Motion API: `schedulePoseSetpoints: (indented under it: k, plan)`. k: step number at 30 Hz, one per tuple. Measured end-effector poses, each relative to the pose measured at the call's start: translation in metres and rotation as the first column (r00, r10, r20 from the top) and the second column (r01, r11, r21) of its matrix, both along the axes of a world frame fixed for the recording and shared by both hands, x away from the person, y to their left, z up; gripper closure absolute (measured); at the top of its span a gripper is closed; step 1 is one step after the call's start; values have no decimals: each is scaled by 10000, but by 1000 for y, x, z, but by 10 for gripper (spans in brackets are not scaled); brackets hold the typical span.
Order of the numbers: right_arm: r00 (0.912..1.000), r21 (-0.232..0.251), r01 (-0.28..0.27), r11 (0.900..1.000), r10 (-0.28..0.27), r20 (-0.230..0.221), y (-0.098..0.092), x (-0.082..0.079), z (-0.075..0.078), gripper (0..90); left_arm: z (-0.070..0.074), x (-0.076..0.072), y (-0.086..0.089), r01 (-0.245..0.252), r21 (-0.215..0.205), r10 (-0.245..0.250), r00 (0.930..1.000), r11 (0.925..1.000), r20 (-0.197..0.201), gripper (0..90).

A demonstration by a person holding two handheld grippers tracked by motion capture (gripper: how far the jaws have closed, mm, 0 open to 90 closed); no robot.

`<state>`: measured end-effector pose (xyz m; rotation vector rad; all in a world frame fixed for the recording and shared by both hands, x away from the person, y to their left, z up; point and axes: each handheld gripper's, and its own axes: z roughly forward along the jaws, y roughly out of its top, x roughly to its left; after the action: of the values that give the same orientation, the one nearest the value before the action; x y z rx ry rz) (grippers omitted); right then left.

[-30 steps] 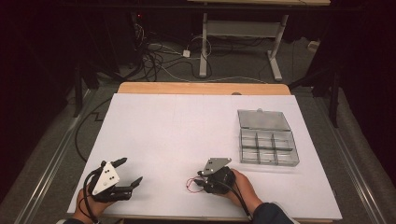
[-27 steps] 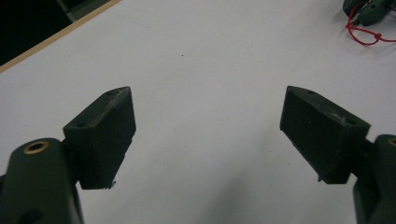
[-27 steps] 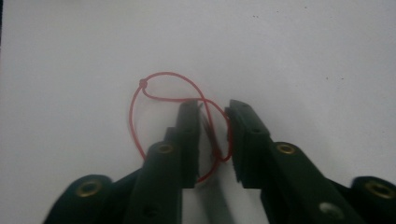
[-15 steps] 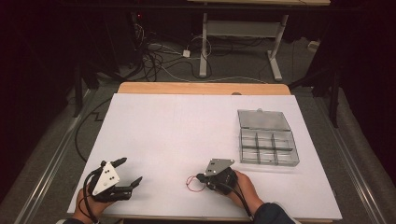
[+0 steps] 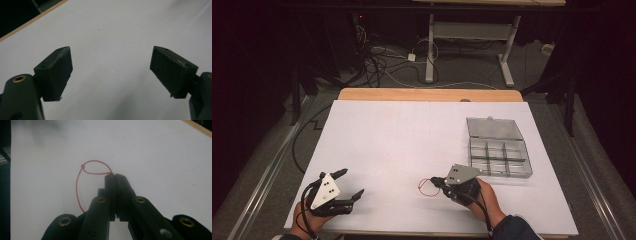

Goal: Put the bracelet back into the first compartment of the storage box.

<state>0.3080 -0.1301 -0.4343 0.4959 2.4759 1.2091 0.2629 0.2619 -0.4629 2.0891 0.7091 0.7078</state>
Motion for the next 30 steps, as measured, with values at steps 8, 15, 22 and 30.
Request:
schedulePoseSetpoints:
  k: [8, 15, 22, 30]
  plan:
    - [9977, 348, 560, 9978, -573, 362, -21, 2, 15, 892, 0, 0, 0, -8, -12, 8, 10000, 10000, 13, 170]
    - [9926, 421, 1029, 9938, -1053, 605, -37, 6, 22, 892, 0, 0, 0, -8, -6, 8, 10000, 10000, -4, 170]
    - [9803, 613, 1813, 9815, -1853, 677, -62, 17, 27, 892, 0, 0, 0, 8, -6, -8, 10000, 10000, 10, 170]
    - [9537, 876, 2868, 9540, -2930, 683, -93, 31, 28, 892, 0, 0, 0, 5, 15, -5, 10000, 10000, 7, 170]
